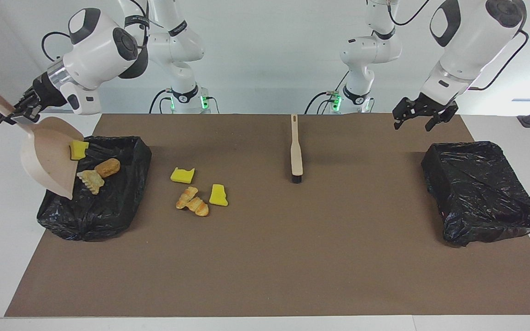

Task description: Sweep and dump trash in bin

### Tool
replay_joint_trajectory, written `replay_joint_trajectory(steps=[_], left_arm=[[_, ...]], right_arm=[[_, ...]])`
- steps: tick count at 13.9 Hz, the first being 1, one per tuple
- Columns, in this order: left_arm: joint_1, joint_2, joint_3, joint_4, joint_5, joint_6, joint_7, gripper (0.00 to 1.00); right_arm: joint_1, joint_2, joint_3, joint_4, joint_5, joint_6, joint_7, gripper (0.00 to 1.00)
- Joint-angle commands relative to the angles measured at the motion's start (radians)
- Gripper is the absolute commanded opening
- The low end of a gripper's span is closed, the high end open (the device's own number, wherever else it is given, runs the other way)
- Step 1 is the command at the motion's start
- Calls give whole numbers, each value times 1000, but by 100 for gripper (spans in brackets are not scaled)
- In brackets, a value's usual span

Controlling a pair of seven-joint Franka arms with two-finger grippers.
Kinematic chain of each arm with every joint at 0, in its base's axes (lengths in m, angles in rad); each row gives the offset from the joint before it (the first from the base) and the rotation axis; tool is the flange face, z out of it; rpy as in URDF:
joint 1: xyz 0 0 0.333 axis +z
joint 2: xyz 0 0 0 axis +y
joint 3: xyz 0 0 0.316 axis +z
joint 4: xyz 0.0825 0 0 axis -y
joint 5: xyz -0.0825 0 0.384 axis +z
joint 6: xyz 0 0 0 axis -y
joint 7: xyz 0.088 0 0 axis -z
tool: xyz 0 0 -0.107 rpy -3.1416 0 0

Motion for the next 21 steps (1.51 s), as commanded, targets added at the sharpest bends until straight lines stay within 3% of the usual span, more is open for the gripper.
replay_joint_trajectory(steps=[1,4,10,16,21], left_arm=[[-30,-32,25,43,23,-49,4,100],[-28,-49,24,40,23,-58,4,100],[-21,-59,20,49,37,-112,5,100],[-21,-59,31,52,32,-89,-1,100],[-24,-62,34,51,32,-100,1,100]], right_arm=[[-5,-12,13,-2,-22,16,-55,0],[-40,-18,7,-20,-12,102,-8,0],[-33,-23,14,0,15,49,-23,0],[2,-23,54,112,364,-146,-63,0],[-21,-20,34,115,663,-156,40,0]])
